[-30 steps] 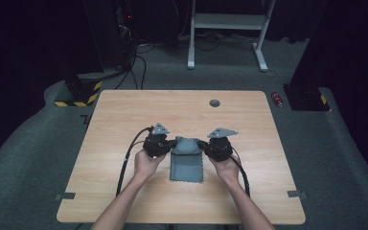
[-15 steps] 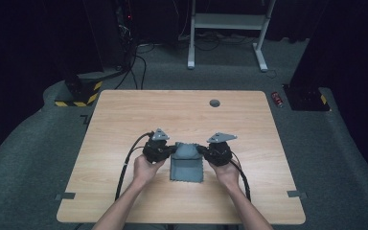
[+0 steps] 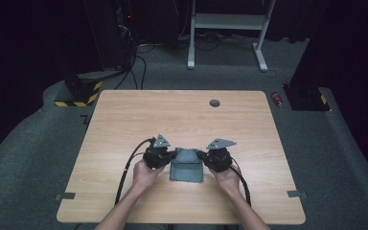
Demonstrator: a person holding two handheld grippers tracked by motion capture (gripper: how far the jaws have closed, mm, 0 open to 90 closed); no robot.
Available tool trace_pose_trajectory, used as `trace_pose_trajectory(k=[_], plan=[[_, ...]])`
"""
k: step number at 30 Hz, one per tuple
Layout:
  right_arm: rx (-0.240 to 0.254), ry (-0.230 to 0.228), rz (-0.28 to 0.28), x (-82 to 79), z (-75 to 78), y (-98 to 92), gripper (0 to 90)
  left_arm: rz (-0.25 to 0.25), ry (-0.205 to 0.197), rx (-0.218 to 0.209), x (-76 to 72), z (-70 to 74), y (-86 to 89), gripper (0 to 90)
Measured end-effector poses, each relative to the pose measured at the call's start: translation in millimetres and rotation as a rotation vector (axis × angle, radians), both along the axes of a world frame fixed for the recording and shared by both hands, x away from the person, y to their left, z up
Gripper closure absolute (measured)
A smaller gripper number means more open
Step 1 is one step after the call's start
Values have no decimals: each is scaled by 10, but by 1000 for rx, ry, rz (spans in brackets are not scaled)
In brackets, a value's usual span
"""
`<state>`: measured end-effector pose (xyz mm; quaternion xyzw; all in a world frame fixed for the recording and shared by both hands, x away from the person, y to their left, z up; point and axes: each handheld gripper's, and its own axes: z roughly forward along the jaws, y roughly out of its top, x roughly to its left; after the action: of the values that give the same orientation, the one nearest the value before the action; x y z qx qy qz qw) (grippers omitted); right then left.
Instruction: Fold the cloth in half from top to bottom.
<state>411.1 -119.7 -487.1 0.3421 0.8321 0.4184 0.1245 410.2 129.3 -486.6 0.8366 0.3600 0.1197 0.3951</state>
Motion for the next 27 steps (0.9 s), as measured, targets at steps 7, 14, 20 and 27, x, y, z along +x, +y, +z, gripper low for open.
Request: trace_pose_trajectory(k=[7,14,20,27], plan=[[-3,18,6,-36,-52,16,878,-1,12,-3,-48,-46,18,886],[4,46,9,-61,-103,-3,874,-12,40,-4,-82,-103,12,883],[-6,59,6,-79,-128,-14,858,-15,54,-15,-106,-123,13,876],[3,75,-1,-52,-157,-31,856,-5,93,-47,-77,-135,33,763]])
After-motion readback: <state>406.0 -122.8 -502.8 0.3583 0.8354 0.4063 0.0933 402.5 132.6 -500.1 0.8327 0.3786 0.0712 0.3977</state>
